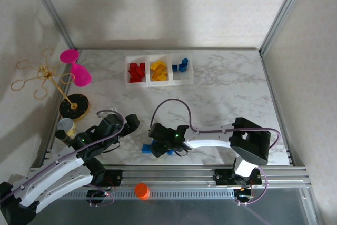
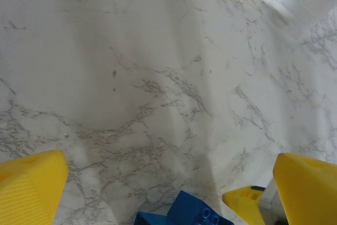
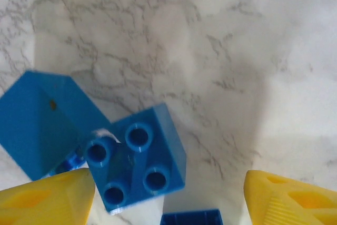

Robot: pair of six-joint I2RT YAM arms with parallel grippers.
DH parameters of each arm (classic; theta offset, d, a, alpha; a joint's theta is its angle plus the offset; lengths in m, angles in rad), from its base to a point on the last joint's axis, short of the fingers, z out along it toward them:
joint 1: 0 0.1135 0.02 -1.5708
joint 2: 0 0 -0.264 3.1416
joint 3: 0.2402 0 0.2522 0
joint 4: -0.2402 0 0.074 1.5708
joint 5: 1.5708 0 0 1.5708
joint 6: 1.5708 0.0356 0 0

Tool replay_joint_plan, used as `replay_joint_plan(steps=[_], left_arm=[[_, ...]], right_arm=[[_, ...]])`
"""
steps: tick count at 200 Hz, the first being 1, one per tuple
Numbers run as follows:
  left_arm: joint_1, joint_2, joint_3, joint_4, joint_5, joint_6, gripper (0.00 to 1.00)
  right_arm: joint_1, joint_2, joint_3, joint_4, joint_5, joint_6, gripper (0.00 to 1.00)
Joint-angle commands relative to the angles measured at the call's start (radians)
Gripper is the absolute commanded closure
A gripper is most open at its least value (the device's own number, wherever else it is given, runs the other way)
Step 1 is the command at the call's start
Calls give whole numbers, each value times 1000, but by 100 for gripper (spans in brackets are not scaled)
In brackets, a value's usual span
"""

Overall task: Sort the legos into containers by color
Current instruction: Pick up the lego from the bottom-center of the table.

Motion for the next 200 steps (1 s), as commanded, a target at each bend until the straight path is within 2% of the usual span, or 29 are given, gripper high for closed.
replay_joint_plan(steps=[1, 25, 47, 69, 122, 161, 200], left_arm=[[8, -11, -7, -42, -19, -28, 0], [8, -21, -14, -36, -17, -29, 0], [9, -21, -18, -26, -10, -25, 0], [9, -13, -15, -26, -14, -22, 0], [9, 1, 3, -8, -13, -3, 0], [9, 40, 38, 30, -20, 28, 0], [9, 127, 91, 115, -26, 83, 0]], right_arm=[[3, 28, 54, -7, 62, -14, 28], [-21, 40, 58, -7, 53, -12, 37], [-23, 41, 55, 2, 28, -16, 42], [-25, 44, 56, 3, 21, -8, 52], [-51, -18, 78, -5, 9, 19, 62], [-163, -103, 110, -49, 15, 38, 63], [-365, -101, 192, -59, 72, 36, 64]])
